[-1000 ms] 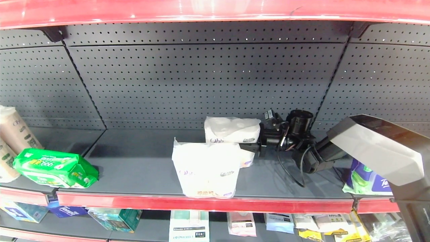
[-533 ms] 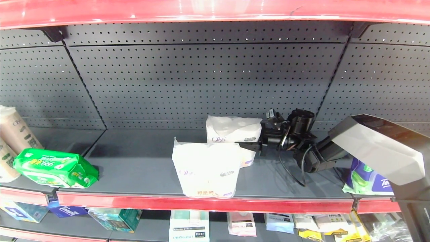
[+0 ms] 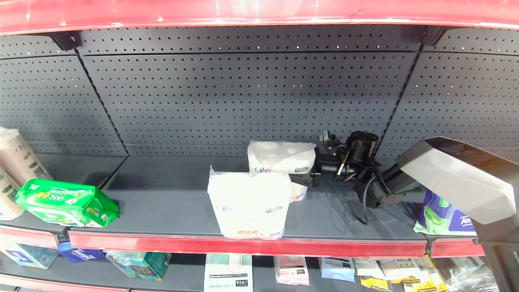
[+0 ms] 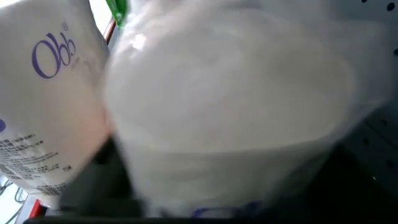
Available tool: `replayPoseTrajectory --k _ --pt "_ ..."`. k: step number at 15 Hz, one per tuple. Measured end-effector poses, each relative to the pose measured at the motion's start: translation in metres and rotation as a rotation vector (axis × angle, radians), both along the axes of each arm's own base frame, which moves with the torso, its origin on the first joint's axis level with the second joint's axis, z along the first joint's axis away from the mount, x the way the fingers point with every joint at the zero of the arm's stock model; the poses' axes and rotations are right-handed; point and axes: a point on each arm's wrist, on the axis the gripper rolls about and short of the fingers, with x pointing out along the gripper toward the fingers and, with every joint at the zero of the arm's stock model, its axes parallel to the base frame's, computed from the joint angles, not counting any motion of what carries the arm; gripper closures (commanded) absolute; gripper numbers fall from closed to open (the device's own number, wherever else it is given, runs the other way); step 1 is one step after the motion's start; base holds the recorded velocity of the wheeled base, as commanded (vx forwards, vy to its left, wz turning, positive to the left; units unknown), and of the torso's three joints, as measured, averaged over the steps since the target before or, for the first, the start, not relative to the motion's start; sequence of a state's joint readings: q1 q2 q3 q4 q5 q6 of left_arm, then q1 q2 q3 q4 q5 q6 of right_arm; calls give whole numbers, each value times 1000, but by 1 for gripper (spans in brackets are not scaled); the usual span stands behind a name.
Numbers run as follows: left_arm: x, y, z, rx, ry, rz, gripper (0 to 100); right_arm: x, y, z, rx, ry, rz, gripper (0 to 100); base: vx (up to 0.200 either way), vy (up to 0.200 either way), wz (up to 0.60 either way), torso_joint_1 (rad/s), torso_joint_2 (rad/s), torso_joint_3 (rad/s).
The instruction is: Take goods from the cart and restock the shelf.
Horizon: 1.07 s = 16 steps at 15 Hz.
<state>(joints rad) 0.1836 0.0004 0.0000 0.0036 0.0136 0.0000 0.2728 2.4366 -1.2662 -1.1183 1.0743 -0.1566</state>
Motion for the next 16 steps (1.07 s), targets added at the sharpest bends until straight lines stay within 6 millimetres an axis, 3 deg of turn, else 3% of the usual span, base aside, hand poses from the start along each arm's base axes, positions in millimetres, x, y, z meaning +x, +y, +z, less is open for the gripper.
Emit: replayPoseTrajectory --k 6,16 --pt "0 0 0 0 0 0 0 -28 -13 13 -17 52 -38 0 0 0 0 0 0 0" --pt "0 0 0 0 0 0 0 -91 -82 32 -40 166 -209 0 0 0 0 0 0 0"
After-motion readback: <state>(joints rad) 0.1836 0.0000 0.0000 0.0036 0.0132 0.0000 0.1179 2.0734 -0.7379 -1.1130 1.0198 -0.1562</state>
